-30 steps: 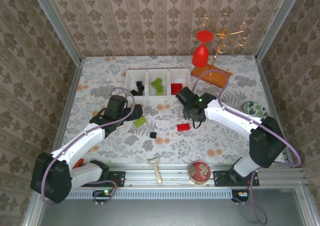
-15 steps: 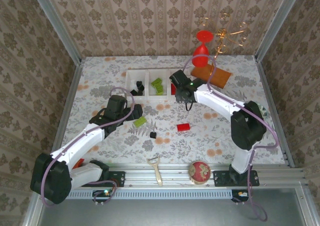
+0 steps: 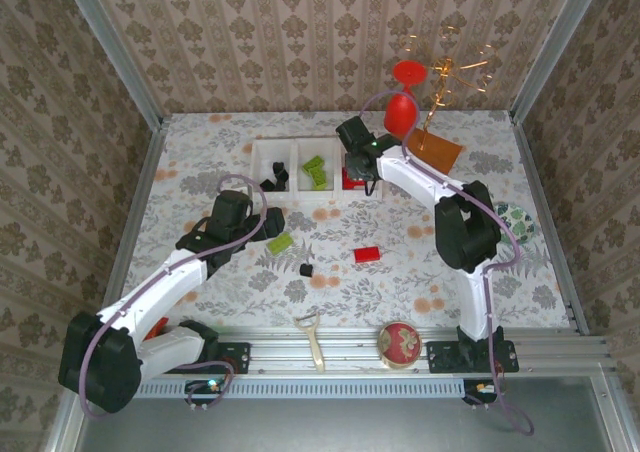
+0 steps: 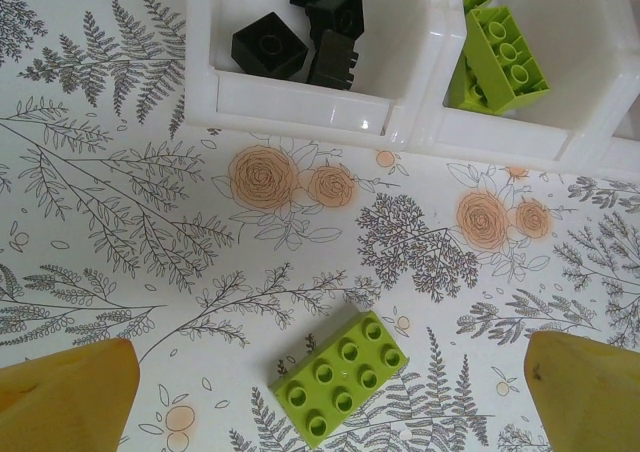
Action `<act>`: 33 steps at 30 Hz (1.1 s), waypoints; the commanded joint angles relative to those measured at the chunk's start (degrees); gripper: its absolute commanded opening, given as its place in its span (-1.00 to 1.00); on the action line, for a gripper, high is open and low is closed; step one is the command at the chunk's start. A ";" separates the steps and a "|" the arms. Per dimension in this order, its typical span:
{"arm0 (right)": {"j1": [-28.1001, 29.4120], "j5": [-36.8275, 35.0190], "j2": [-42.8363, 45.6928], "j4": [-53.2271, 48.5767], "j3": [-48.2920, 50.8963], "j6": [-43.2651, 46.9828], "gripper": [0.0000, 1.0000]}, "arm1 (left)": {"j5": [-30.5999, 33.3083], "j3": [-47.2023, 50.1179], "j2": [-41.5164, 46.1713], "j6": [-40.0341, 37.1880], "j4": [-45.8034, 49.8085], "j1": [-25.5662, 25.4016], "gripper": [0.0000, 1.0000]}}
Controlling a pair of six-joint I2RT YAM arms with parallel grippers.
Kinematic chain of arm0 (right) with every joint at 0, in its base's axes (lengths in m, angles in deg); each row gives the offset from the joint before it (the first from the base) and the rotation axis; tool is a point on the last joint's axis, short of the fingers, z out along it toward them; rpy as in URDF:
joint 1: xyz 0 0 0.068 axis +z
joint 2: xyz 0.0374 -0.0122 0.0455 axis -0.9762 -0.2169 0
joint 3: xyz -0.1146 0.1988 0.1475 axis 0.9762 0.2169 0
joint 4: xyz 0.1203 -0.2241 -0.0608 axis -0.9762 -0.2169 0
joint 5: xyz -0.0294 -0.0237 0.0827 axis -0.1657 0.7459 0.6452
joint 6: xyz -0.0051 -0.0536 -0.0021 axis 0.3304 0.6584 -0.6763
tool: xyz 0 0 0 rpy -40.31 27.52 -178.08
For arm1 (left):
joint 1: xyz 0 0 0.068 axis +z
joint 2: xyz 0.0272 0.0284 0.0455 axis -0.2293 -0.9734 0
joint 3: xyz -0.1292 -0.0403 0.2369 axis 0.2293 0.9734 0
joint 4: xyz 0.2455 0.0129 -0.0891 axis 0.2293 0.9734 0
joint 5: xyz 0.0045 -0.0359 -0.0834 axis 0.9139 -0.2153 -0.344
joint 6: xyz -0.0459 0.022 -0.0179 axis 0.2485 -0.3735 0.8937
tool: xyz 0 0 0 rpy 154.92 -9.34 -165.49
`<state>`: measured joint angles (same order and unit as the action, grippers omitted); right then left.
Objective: Sort the legos into containers by color
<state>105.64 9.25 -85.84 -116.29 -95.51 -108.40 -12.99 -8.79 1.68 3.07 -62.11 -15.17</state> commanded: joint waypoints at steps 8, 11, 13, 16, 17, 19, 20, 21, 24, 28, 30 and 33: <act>-0.92 0.42 -3.30 -0.30 -4.00 2.19 -0.07 | -1.35 0.32 -0.18 -0.90 0.93 -1.86 1.00; -0.92 0.56 -3.41 -0.40 -4.04 2.10 0.04 | -1.35 0.10 -0.62 -1.18 1.26 -3.28 1.00; -0.92 0.76 -3.17 -0.37 -3.91 2.01 0.06 | -1.48 0.09 -0.88 -1.23 1.55 -4.25 1.00; -0.83 1.22 -2.44 -0.53 -3.61 1.93 0.07 | -1.85 0.11 -1.23 -1.48 2.26 -5.69 1.00; -0.75 1.25 -2.14 -0.53 -3.23 1.93 0.08 | -2.09 0.09 -1.32 -1.63 2.49 -6.20 1.00; -0.57 1.58 -0.78 -0.23 -2.09 1.75 0.11 | -2.58 0.09 -1.49 -2.04 3.57 -7.43 0.99; -0.41 1.74 -0.16 -0.05 -1.47 1.68 0.12 | -2.73 0.01 -1.50 -2.10 4.10 -8.02 0.99; -0.24 1.86 0.66 0.13 -0.69 1.56 0.14 | -2.93 0.02 -1.55 -2.24 4.71 -8.73 0.98; 0.48 1.93 3.27 0.57 1.85 1.27 0.19 | -3.66 0.10 -1.65 -2.18 6.25 -10.77 0.95; 1.35 2.20 6.65 0.86 5.49 0.23 0.28 | -4.76 0.32 -2.40 -1.49 7.11 -13.62 0.89; 1.84 2.15 8.62 0.76 7.67 -0.63 0.35 | -5.01 0.44 -3.26 -0.80 7.13 -15.40 0.84; 2.63 2.27 11.56 1.27 11.33 -1.82 0.46 | -4.63 0.11 -5.32 0.19 7.05 -18.05 0.82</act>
<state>107.54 11.22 -78.32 -115.00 -86.83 -108.51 -16.84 -8.75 -1.99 2.48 -56.95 -31.37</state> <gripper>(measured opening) 0.716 0.912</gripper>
